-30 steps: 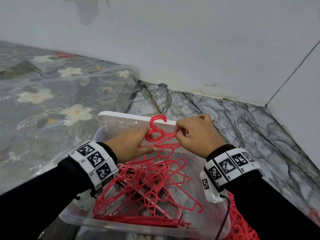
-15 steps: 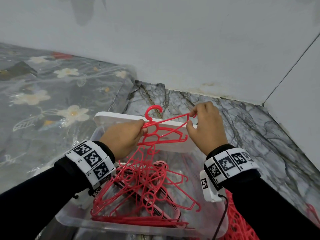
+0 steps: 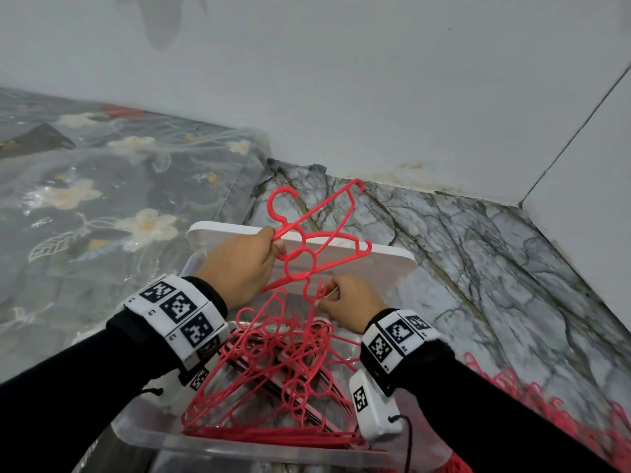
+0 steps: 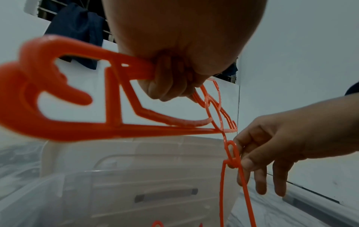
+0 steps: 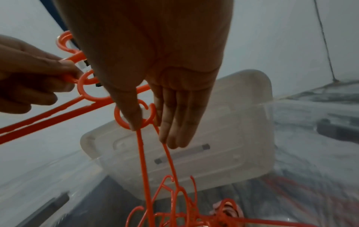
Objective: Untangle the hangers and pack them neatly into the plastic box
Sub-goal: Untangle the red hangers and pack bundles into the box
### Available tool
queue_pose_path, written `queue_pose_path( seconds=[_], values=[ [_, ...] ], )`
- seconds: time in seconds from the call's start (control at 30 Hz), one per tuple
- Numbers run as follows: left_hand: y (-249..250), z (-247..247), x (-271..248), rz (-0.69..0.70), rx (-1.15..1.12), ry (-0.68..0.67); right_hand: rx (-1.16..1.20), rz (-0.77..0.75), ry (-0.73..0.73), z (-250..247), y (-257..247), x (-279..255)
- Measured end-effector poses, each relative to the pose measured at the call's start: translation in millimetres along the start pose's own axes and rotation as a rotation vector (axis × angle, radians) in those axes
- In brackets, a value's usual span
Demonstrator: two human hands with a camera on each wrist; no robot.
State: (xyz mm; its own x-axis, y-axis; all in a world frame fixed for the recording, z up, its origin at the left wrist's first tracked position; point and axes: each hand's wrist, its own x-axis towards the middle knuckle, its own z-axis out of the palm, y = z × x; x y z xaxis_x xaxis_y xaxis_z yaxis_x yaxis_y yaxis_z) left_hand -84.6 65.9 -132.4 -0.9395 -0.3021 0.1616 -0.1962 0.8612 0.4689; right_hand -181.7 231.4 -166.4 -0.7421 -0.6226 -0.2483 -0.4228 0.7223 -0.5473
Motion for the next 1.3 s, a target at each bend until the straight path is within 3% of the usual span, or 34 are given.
queue_pose_path(
  seconds=[0.2, 0.57, 0.77, 1.0, 1.07, 1.2, 1.3],
  values=[
    [-4, -2, -1, -0.019, -0.011, -0.028, 0.248, 0.06, 0.038, -1, 0, -1],
    [2, -1, 0, -0.044, -0.014, -0.035, 0.136, -0.072, 0.212, 4, 9, 2],
    [-1, -2, -1, -0.071, 0.116, -0.125, 0.071, -0.121, 0.284, -1, 15, 5],
    [1, -1, -4, -0.094, 0.095, -0.114, -0.106, 0.141, 0.197, -10, 22, 1],
    [1, -2, -3, -0.105, 0.069, -0.095, -0.188, 0.149, 0.129, -11, 20, -2],
    [3, -2, -2, -0.103, 0.028, -0.08, 0.033, 0.082, -0.018, -6, 9, -3],
    [4, -1, -1, -0.101, 0.047, -0.092, 0.202, 0.076, -0.026, -4, 0, -2]
  ],
)
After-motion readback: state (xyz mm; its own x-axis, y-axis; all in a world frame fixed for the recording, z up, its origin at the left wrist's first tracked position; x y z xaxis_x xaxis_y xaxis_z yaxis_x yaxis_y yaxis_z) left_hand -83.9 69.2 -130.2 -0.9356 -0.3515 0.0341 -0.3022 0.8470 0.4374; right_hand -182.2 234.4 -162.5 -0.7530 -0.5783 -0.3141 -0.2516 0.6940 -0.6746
